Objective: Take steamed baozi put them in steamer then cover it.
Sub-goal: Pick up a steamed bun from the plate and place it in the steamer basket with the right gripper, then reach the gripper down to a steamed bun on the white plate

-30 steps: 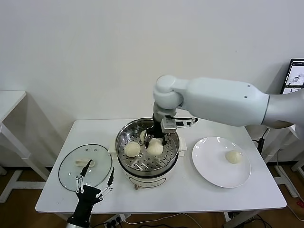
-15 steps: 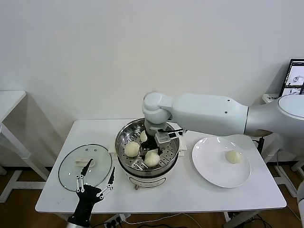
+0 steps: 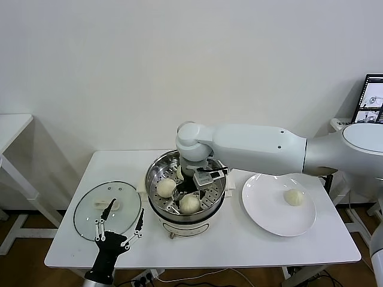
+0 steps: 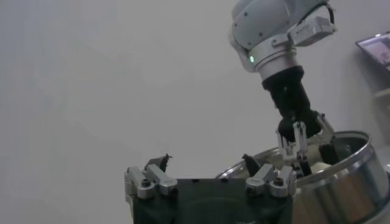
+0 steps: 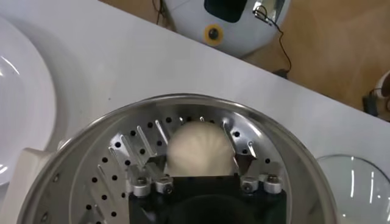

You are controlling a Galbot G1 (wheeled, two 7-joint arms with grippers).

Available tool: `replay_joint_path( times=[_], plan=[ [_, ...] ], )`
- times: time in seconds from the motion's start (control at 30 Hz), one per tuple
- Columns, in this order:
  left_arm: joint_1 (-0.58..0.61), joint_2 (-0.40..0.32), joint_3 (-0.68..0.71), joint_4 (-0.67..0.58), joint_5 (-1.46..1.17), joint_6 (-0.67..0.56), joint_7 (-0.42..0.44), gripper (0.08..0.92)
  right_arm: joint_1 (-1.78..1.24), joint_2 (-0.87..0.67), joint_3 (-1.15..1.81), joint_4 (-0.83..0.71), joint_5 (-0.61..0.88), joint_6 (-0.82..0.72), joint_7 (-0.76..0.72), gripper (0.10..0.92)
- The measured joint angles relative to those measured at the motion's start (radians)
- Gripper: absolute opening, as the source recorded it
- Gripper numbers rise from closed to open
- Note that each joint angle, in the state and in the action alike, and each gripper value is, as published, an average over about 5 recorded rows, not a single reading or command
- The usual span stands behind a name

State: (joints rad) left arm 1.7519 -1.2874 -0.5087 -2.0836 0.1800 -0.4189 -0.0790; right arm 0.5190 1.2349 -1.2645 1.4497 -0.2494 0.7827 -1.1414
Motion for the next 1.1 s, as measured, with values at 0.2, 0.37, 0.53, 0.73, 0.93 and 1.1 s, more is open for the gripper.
replay_joint_path(
  times=[0.2,0.37,0.53,0.73,0.93,1.1],
  plan=[
    [0.001,-0.001,-0.004,0.001,0.001,0.0,0.0,0.823,0.024,-0.05,0.053,-0.012,0.058,-0.062,-0.032,0.823],
    [0.003,-0.001,-0.003,-0.001,0.003,0.001,0.0,0.823,0.053,-0.144,0.105,-0.057,0.167,-0.21,-0.07,0.823],
    [0.005,0.003,0.001,-0.003,0.006,0.003,0.0,0.823,0.063,-0.274,0.13,-0.136,0.286,-0.408,-0.099,0.823],
    [0.003,0.004,0.009,-0.006,0.011,0.007,0.0,0.823,0.02,-0.421,0.159,-0.256,0.361,-0.576,-0.117,0.823],
    [0.01,-0.003,0.007,-0.005,0.014,0.008,-0.006,0.823,-0.09,-0.506,0.227,-0.386,0.362,-0.664,-0.118,0.823],
    [0.014,-0.005,0.001,-0.002,0.014,0.008,-0.008,0.823,-0.198,-0.539,0.292,-0.473,0.328,-0.706,-0.107,0.823]
  ],
)
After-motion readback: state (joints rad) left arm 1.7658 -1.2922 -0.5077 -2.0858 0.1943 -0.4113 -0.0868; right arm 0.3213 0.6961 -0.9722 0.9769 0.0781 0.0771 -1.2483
